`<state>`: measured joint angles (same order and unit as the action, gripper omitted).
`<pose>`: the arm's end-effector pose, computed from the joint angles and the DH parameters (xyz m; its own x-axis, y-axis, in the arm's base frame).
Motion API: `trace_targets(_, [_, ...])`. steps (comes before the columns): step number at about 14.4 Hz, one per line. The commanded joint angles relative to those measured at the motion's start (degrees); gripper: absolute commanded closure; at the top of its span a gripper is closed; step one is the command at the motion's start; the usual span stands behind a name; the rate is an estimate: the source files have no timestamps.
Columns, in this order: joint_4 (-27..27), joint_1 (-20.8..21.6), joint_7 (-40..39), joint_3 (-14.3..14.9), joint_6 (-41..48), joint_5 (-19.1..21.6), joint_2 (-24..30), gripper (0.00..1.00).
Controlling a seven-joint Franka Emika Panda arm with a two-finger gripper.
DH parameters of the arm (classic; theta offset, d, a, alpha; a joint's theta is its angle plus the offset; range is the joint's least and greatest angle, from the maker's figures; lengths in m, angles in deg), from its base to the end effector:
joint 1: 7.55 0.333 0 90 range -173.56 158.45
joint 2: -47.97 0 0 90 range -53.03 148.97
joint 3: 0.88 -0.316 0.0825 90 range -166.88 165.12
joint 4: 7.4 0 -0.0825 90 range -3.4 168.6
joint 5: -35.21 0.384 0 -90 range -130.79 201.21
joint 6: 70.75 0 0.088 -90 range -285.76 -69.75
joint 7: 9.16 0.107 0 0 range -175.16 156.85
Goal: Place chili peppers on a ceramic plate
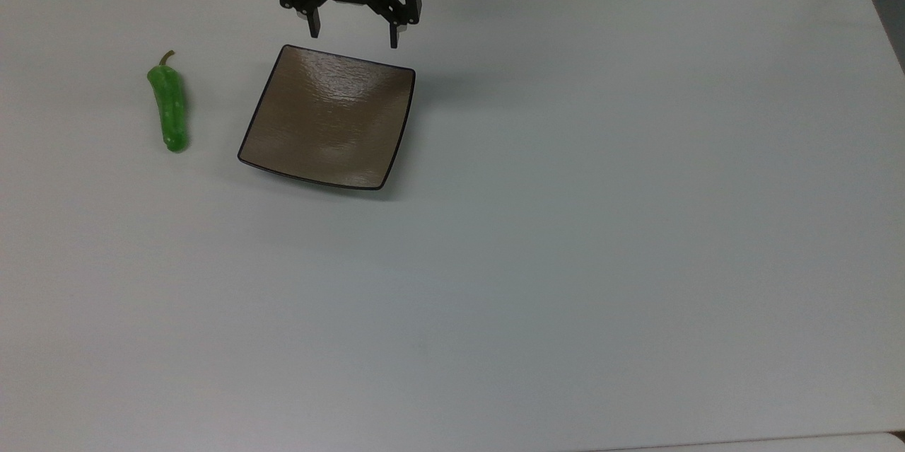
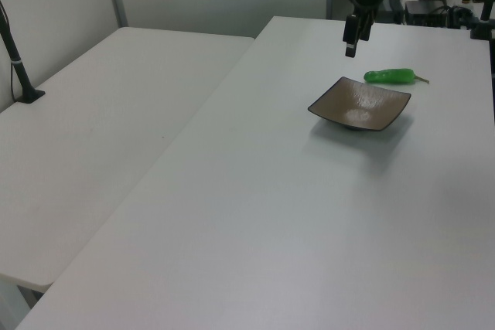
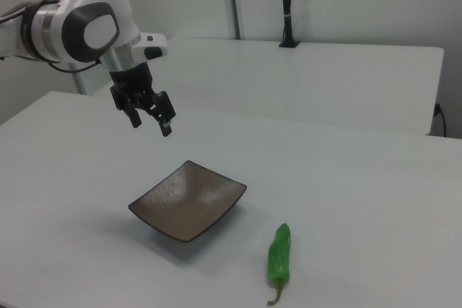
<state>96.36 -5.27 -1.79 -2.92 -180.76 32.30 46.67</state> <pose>0.5775 0.0399 0.5280 0.9952 -0.0361 0.0914 -0.0396 -0.9985 0.0368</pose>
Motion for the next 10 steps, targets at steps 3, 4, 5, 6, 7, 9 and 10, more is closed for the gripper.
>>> trace_targets(3, [2.75, 1.05, -1.39, 1.08, -1.71, -0.87, 1.39, 0.0])
trace_targets(4, [2.75, 1.05, -1.47, 1.08, -1.79, -0.87, 1.39, 0.0])
trace_targets(5, [2.75, 1.05, -1.47, 1.08, -1.71, -0.87, 1.39, 0.0])
trace_targets(6, [2.75, 1.05, -1.47, 1.08, -1.7, -0.87, 1.39, 0.0])
trace_targets(7, [2.75, 1.05, -1.47, 1.08, -1.79, -0.87, 1.39, 0.0])
trace_targets(9, [2.67, 0.97, -2.43, 1.17, -1.71, -0.87, 1.39, 0.0])
trace_targets(10, [2.75, 0.88, -4.53, 1.34, -1.44, -0.96, 1.39, 0.0])
